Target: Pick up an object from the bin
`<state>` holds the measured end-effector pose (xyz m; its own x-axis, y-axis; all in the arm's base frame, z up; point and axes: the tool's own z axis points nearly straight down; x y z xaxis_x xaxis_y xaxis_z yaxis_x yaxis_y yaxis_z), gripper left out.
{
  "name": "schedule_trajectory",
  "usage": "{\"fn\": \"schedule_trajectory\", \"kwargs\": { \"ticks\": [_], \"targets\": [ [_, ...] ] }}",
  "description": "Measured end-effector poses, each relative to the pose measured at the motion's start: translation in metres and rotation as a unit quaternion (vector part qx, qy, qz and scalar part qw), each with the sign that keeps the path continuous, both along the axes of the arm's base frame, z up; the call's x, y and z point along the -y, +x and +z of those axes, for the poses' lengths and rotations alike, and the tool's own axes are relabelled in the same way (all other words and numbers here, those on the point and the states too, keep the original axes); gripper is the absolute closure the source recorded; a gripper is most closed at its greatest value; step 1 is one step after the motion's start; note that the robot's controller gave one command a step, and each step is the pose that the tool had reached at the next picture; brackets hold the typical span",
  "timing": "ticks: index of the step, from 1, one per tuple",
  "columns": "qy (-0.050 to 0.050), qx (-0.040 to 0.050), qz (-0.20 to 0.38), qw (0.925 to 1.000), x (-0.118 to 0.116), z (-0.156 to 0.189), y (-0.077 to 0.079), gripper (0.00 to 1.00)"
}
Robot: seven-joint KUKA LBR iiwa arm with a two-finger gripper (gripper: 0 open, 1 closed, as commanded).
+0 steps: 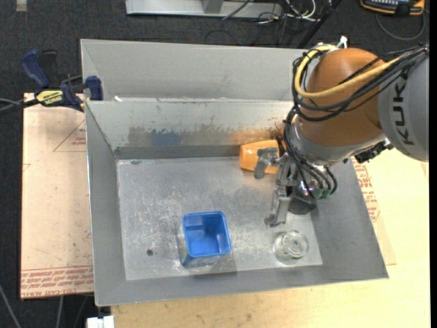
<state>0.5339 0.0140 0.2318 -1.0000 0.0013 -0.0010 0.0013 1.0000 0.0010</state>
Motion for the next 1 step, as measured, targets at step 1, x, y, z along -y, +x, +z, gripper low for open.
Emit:
{"fn": "schedule_trajectory", "kwargs": {
  "ticks": [1],
  "targets": [
    [0.0,0.0,0.0,1.0,0.0,0.0,0.0,0.0]
  ]
}}
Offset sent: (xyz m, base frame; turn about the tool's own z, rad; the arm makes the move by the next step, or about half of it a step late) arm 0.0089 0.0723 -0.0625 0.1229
